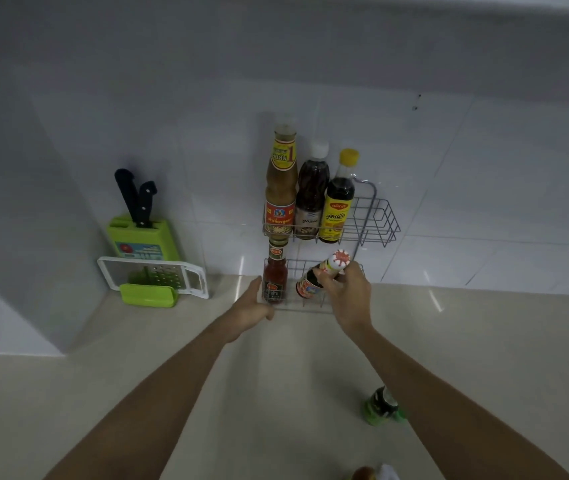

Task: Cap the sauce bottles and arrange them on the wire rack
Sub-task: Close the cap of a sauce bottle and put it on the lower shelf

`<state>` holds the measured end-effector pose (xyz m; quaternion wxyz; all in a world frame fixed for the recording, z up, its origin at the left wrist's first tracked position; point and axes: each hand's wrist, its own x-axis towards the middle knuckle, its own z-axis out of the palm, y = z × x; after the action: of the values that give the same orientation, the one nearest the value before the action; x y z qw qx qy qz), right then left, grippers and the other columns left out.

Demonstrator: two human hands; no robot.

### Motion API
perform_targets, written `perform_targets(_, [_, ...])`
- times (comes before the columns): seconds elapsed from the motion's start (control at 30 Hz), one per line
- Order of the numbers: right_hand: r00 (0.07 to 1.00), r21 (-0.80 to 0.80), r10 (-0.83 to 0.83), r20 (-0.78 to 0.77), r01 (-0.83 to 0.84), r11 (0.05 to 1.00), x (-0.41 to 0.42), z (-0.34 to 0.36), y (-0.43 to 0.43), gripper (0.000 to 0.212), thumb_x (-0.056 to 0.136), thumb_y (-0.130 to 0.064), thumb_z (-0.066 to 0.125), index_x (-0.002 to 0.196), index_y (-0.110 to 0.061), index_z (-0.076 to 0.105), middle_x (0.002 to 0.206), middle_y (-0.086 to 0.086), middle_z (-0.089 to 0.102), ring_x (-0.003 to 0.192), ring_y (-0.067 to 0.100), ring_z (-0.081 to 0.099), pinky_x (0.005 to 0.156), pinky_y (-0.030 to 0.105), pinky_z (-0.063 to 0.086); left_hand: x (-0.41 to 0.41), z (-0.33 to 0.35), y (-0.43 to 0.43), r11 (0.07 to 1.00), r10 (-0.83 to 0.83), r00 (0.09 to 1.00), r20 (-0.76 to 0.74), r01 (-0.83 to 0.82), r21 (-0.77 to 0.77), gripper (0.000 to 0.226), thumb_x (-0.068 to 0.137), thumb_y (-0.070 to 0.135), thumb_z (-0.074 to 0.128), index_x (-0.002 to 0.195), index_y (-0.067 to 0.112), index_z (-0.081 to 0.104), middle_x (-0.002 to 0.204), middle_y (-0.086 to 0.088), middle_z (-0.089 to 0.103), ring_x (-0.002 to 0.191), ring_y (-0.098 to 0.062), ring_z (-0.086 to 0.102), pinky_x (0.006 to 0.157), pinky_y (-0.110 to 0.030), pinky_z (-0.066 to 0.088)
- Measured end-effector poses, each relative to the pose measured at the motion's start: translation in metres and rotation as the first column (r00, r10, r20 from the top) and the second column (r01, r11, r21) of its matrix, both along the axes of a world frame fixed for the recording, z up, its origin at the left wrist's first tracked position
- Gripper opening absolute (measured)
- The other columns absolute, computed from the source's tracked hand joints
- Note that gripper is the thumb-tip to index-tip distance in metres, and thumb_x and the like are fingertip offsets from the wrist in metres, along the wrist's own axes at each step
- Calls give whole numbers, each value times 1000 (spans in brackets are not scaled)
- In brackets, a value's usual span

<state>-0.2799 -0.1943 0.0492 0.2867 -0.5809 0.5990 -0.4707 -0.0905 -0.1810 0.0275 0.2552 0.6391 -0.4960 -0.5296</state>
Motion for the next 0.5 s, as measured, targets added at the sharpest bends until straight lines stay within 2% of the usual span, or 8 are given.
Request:
perform_targets(0.07, [1000,-27,8,-28,-9,1000,4,-9,-6,25,85,-25,70,80,-37,48,94,0,59,87,14,58,69,16,43,0,-1,-13,1000,-15,1000,-3,15,8,93,79,-3,55,153,24,5,159,-5,19,144,-26,23,106,-33,30])
perform_targets(0.17, [999,-50,5,-50,-7,999,11,-26,-19,15,85,-26,69,88,-24,55,95,0,58,87,13,55,71,18,42,3,-7,-30,999,-27,1000,14,26,31,98,78,-4,56,152,25,-1,161,-3,10,146,-26,19,111,-37,28])
perform_targets(0.3, [996,-12,31,-78,-32,999,18,-43,-36,17,86,-28,67,93,-15,59,93,-2,62,85,10,58,71,23,48,6,-13,-41,998,-42,999,10,41,40,96,80,-3,55,152,25,-2,162,-1,4,147,-25,14,113,-37,26])
perform_targets(0.37, [994,20,62,-87,-61,998,22,-47,-44,17,86,-30,65,92,-16,59,89,-5,66,82,6,61,70,23,50,7,-16,-45,999,-51,999,-4,51,21,93,80,-5,54,152,26,4,161,-1,12,146,-25,18,112,-36,28])
perform_targets(0.43, [990,51,81,-112,-76,996,25,-50,-53,19,87,-30,65,97,-16,58,90,-6,68,81,6,61,71,22,50,7,-20,-48,997,-72,996,-45,72,-8,93,75,-8,52,152,29,13,155,0,29,139,-23,31,108,-37,36])
perform_targets(0.5, [983,78,98,-153,-87,993,27,-49,-62,24,86,-31,67,102,-15,58,92,-4,68,84,10,62,73,25,52,5,-24,-49,997,-69,994,-86,67,-27,92,73,-14,49,150,27,18,144,3,41,129,-15,39,94,-30,45])
